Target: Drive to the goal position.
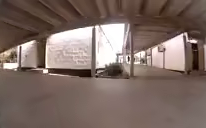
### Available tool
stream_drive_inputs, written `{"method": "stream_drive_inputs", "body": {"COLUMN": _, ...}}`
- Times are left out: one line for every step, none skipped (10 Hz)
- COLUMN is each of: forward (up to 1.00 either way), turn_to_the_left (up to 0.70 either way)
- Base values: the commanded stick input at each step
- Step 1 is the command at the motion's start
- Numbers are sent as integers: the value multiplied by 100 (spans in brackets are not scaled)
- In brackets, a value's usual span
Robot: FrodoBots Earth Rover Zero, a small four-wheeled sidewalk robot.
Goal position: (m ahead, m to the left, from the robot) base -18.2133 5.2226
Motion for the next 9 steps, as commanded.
{"method": "stream_drive_inputs", "body": {"forward": 50, "turn_to_the_left": 0}}
{"method": "stream_drive_inputs", "body": {"forward": 50, "turn_to_the_left": 0}}
{"method": "stream_drive_inputs", "body": {"forward": 50, "turn_to_the_left": 0}}
{"method": "stream_drive_inputs", "body": {"forward": 50, "turn_to_the_left": 0}}
{"method": "stream_drive_inputs", "body": {"forward": 50, "turn_to_the_left": 0}}
{"method": "stream_drive_inputs", "body": {"forward": 50, "turn_to_the_left": 50}}
{"method": "stream_drive_inputs", "body": {"forward": 50, "turn_to_the_left": 50}}
{"method": "stream_drive_inputs", "body": {"forward": 50, "turn_to_the_left": 50}}
{"method": "stream_drive_inputs", "body": {"forward": 50, "turn_to_the_left": 50}}
